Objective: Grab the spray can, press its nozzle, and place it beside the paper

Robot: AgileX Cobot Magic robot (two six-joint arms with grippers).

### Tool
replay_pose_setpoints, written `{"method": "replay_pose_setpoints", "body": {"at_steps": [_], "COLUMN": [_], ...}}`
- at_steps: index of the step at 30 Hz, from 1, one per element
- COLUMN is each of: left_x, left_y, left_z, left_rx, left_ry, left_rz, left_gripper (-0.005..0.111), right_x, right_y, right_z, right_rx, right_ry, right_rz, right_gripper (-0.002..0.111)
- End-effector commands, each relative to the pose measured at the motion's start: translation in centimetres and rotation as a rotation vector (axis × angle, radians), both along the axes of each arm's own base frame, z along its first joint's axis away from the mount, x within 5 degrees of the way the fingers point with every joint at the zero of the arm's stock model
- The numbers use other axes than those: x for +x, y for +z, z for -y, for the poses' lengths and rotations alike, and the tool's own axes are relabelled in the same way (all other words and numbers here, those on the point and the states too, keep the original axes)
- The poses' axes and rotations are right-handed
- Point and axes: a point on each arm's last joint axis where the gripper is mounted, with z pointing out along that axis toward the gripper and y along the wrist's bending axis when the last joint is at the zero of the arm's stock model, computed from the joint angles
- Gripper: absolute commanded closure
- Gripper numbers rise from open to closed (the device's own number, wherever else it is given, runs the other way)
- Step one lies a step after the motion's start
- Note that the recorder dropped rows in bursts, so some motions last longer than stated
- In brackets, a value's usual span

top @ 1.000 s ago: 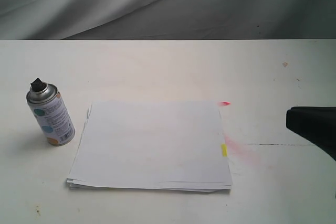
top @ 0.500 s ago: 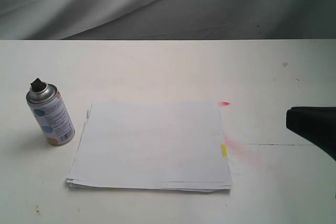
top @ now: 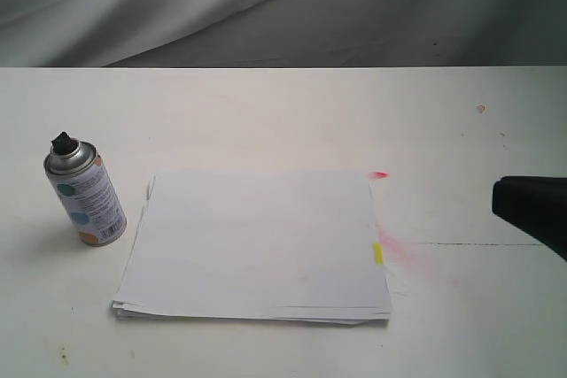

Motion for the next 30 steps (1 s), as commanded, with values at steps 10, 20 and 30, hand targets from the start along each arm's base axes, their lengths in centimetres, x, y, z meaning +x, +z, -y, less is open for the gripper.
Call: {"method": "replay_pose_setpoints", "body": {"at_steps": [10,20,30], "left_x": [-0.1,-0.1,-0.1], "left_y": [-0.2,-0.2,-0.2], "left_z": [0.1,0.1,0.1], "left_rx": [-0.010,-0.010,-0.006], "left_ry": [-0.013,-0.013,-0.012], "left_rz": [-0.002,-0.002,-0.001], "left_gripper": [0.107,0.107,0.107], "right_x": [-0.2,-1.7,-2.1], "right_y": [0.3,-3.5,-7.9], "right_z": [0.9,4.5,5.7], "right_rx": [-0.018,0.020,0.006], "right_ry": [-0.105,-0.542,-0.680], "right_rz": [0.074,0.189,0.183], "right_gripper": [0.108,0.108,0.108]}}
